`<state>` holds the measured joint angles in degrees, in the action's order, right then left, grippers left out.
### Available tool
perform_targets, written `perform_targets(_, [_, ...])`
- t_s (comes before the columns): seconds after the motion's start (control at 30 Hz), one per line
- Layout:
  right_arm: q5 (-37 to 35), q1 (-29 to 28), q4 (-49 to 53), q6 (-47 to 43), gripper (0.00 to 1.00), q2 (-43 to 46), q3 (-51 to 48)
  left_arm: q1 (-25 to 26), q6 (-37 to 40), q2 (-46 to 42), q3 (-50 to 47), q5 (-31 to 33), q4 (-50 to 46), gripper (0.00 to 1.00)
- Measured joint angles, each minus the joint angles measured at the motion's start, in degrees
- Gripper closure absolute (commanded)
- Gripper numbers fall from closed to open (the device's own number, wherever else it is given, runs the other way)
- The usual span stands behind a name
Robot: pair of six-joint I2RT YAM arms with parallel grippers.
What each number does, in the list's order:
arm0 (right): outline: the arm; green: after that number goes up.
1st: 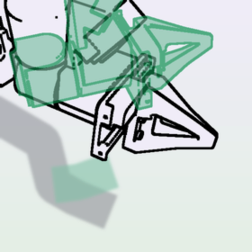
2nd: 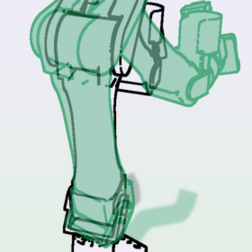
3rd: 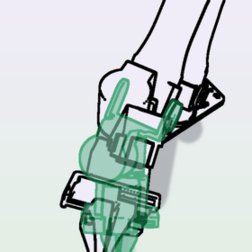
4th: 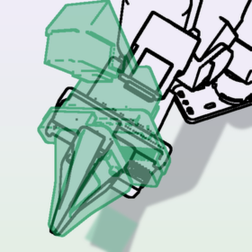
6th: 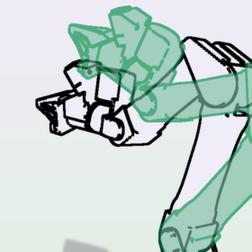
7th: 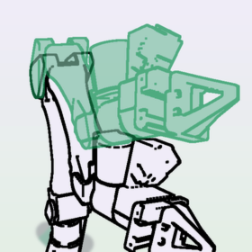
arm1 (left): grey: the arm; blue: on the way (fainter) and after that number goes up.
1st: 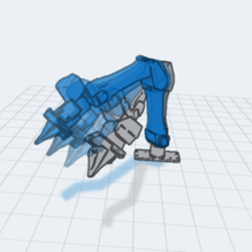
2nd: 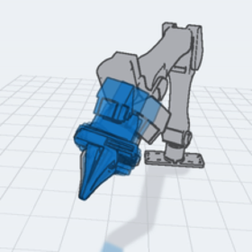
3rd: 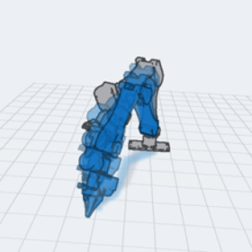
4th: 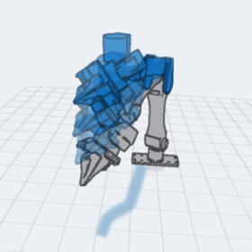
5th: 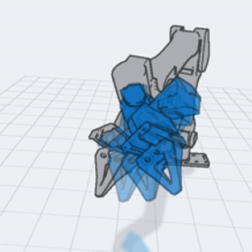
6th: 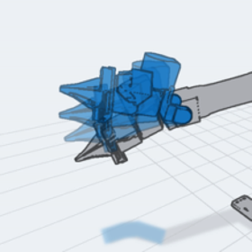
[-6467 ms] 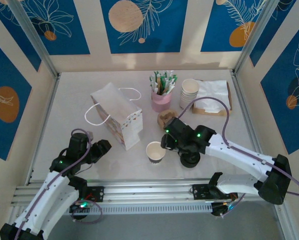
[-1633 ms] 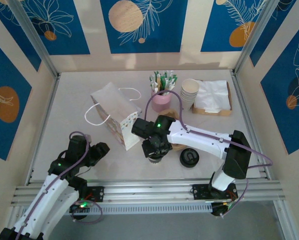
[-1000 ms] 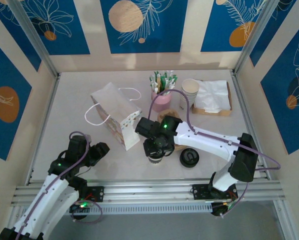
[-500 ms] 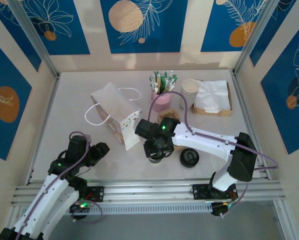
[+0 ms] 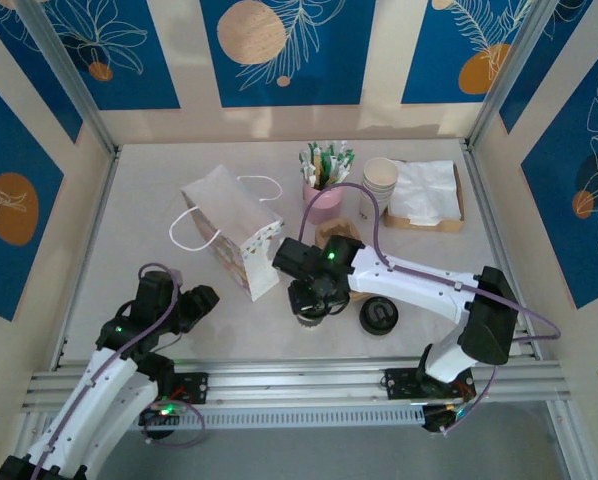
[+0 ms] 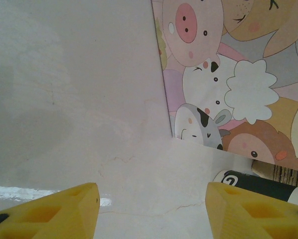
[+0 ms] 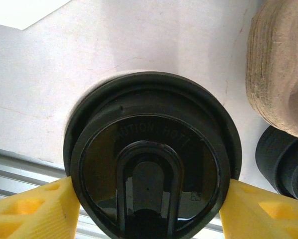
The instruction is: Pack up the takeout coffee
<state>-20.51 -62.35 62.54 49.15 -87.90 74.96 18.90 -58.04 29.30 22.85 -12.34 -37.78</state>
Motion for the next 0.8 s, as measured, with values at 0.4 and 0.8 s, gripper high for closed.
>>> perform_targets(0.4, [1.44,0.24,-2.58,0.22,0.31,0.85,-0.85,0.0,0.0,0.0,0.0,0.0,0.0,0.42])
perform_targets(0.8, [1.29,0.2,-1.68,-0.24,0.31,-0.24,0.09,0.0,0.0,0.0,-0.35,-0.04,-0.22,0.44])
